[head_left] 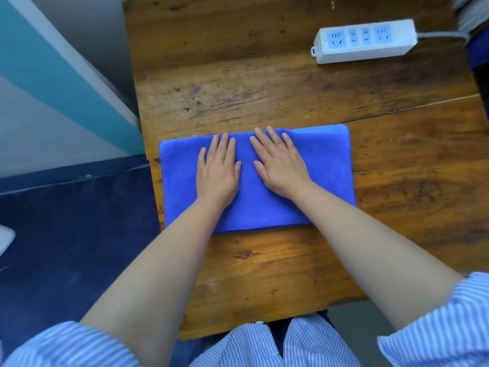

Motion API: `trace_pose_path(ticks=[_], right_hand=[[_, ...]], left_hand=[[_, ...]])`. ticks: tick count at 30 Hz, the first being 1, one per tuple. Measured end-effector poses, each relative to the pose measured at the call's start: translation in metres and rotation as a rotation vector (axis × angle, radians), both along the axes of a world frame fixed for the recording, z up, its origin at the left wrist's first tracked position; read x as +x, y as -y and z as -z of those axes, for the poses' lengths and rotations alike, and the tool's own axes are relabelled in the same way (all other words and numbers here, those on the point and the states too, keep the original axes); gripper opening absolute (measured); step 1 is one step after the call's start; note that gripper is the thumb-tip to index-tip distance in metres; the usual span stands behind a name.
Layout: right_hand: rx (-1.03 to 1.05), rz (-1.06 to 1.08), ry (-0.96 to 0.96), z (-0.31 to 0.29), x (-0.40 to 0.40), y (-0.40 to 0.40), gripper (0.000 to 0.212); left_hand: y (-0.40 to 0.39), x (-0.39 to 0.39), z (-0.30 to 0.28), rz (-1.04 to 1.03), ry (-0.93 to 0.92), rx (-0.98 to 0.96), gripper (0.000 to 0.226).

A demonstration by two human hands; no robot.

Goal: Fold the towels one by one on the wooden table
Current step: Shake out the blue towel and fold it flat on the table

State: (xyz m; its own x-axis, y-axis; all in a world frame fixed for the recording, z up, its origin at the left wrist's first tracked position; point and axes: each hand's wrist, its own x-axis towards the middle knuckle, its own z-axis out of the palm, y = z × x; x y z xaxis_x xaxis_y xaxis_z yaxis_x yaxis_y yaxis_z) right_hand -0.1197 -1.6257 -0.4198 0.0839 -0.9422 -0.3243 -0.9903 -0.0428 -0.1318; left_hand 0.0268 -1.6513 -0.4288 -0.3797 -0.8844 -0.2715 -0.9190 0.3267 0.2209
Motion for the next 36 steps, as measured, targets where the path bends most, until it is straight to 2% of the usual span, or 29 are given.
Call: trace_pose_path(ticks=[3, 7, 15, 19, 22, 25, 27, 32, 36], right_hand=[[0.004, 0.025, 0.008, 0.0, -0.016, -0.001, 0.056], [-0.01, 0.184, 0.025, 0.0, -0.047, -0.004, 0.056], [-0.003, 0.486, 0.044, -0.004, -0.105, -0.021, 0.055], [0.015, 0.55, 0.048, -0.007, -0.108, -0.028, 0.056], [-0.005, 0.654, 0.124, -0.01, -0.102, -0.034, 0.056], [-0.091, 0.797, 0.184, -0.02, -0.092, -0.048, 0.059], [-0.133, 0.871, 0.118, -0.026, -0.081, -0.062, 0.063], [-0.025, 0.935, 0.055, -0.031, -0.057, -0.084, 0.072], [0.006, 1.005, 0.206, -0.034, -0.049, -0.085, 0.074]], left_hand=[[0.002, 0.015, 0.004, -0.002, 0.021, 0.006, 0.059], [0.008, 0.035, 0.006, -0.082, 0.05, 0.001, 0.065], [0.01, 0.053, 0.0, -0.358, 0.084, 0.016, 0.068], [0.012, 0.059, -0.002, -0.388, 0.078, 0.041, 0.071], [0.01, 0.056, -0.006, -0.461, 0.101, 0.042, 0.073], [0.004, 0.049, -0.01, -0.386, 0.141, -0.019, 0.071], [-0.005, 0.039, -0.011, -0.271, 0.113, -0.037, 0.07], [-0.024, 0.002, -0.01, 0.018, 0.031, -0.001, 0.067], [-0.03, -0.021, -0.004, 0.047, 0.023, 0.042, 0.066]])
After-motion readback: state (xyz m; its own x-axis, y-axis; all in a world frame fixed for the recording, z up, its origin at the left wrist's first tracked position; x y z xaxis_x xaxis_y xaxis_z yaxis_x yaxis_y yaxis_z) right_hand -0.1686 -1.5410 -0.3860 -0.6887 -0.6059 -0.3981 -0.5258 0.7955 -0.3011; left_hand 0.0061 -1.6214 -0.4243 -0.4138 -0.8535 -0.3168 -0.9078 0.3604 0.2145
